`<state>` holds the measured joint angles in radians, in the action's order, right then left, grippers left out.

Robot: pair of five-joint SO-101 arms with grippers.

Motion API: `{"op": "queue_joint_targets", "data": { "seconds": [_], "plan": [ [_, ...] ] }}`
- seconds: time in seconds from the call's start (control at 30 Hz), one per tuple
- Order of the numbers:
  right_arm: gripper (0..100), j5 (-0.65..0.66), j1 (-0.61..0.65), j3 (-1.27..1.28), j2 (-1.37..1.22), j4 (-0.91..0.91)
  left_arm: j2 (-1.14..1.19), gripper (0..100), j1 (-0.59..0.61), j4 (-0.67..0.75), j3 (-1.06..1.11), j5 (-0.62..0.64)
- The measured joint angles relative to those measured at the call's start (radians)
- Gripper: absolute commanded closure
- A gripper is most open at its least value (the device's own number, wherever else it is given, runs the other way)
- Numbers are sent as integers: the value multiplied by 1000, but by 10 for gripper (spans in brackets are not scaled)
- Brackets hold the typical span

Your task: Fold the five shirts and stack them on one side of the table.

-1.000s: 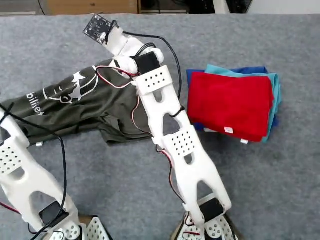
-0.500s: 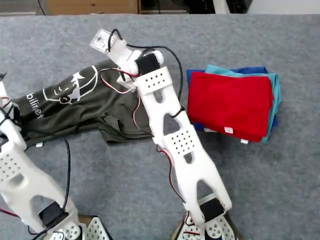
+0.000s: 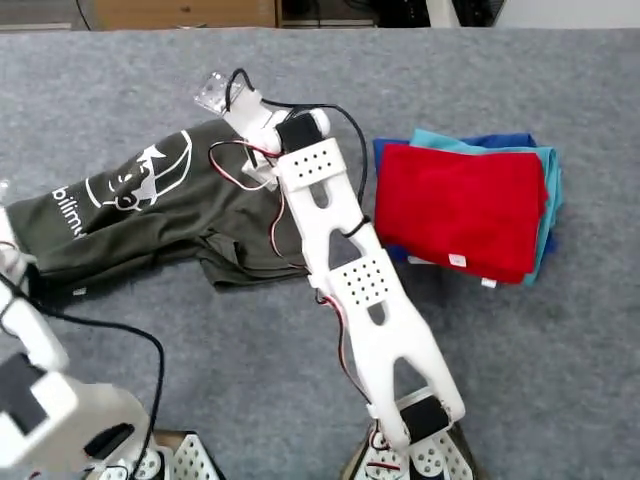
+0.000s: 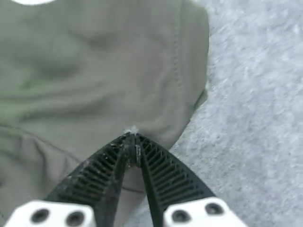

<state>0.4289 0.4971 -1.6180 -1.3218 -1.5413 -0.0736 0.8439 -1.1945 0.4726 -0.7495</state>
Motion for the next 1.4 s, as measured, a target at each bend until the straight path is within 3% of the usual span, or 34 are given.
{"op": "queue_joint_targets", "data": {
  "seconds": [0.13, 0.27, 0.37, 0.5, 0.67, 0.83, 1.1, 1.4],
  "plan": [
    [997, 0, 0, 0, 0, 75, -103, 981, 0, 44, -9, 23],
    [997, 0, 0, 0, 0, 129, -87, 981, -46, 52, -169, 170],
    [997, 0, 0, 0, 0, 135, 23, 981, -103, 63, -304, 259],
    [997, 0, 0, 0, 0, 132, 282, 981, -140, 54, -459, 281],
    [997, 0, 0, 0, 0, 115, 545, 981, -114, -118, -654, 258],
    [997, 0, -2, 0, 0, 115, 565, 981, -107, -238, -735, 204],
    [997, 0, -2, 0, 0, 115, 434, 981, -109, -308, -592, 166],
    [997, 0, -46, 0, 0, 115, 94, 981, -101, -66, -60, 80]
  ]
}}
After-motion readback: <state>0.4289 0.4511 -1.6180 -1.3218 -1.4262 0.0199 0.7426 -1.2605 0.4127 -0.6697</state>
